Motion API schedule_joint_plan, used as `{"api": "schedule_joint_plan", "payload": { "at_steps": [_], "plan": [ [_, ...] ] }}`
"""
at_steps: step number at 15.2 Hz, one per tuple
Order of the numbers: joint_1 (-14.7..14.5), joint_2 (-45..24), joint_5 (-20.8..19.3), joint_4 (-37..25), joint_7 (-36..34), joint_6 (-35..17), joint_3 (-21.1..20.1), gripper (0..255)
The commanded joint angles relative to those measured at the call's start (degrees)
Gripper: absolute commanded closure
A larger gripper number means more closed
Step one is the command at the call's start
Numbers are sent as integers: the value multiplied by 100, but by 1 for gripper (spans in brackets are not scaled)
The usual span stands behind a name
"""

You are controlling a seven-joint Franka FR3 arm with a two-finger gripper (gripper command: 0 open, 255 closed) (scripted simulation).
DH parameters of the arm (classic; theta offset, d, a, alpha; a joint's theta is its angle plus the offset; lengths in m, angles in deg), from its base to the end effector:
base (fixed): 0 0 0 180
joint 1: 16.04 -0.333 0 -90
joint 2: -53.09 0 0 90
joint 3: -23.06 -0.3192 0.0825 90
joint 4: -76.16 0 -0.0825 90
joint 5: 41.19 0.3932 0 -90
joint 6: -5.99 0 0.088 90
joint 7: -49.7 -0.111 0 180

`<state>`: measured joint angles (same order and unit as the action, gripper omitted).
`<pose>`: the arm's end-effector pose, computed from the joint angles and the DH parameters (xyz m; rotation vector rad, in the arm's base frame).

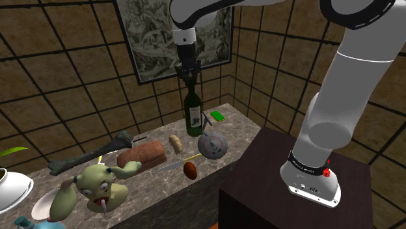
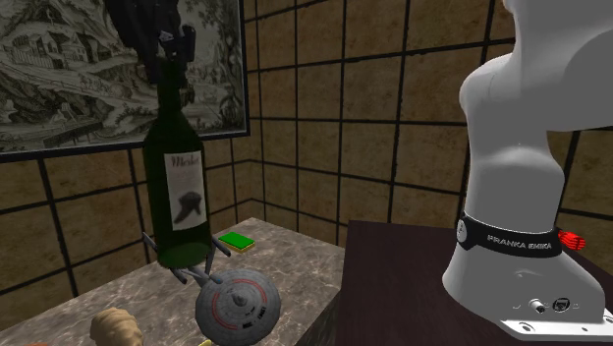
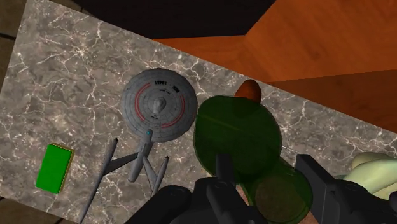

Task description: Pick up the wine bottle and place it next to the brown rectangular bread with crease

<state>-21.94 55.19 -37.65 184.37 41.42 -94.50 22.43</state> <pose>0.5439 0.0681 0.5062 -3.0900 0.0692 0.1623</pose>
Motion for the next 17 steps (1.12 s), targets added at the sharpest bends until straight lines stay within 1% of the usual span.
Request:
{"api": "schedule_joint_plan", "payload": {
  "at_steps": [1, 9, 13, 17],
  "plan": [
    [-126, -212, 27, -133, -256, -101, -135, 255],
    [-605, -1222, 2, -913, -1127, -390, -541, 255],
    [-867, -1835, -72, -1500, -1541, -441, -690, 255],
    [-1154, -2526, -176, -2250, -1931, -405, -795, 255]
  ]
}}
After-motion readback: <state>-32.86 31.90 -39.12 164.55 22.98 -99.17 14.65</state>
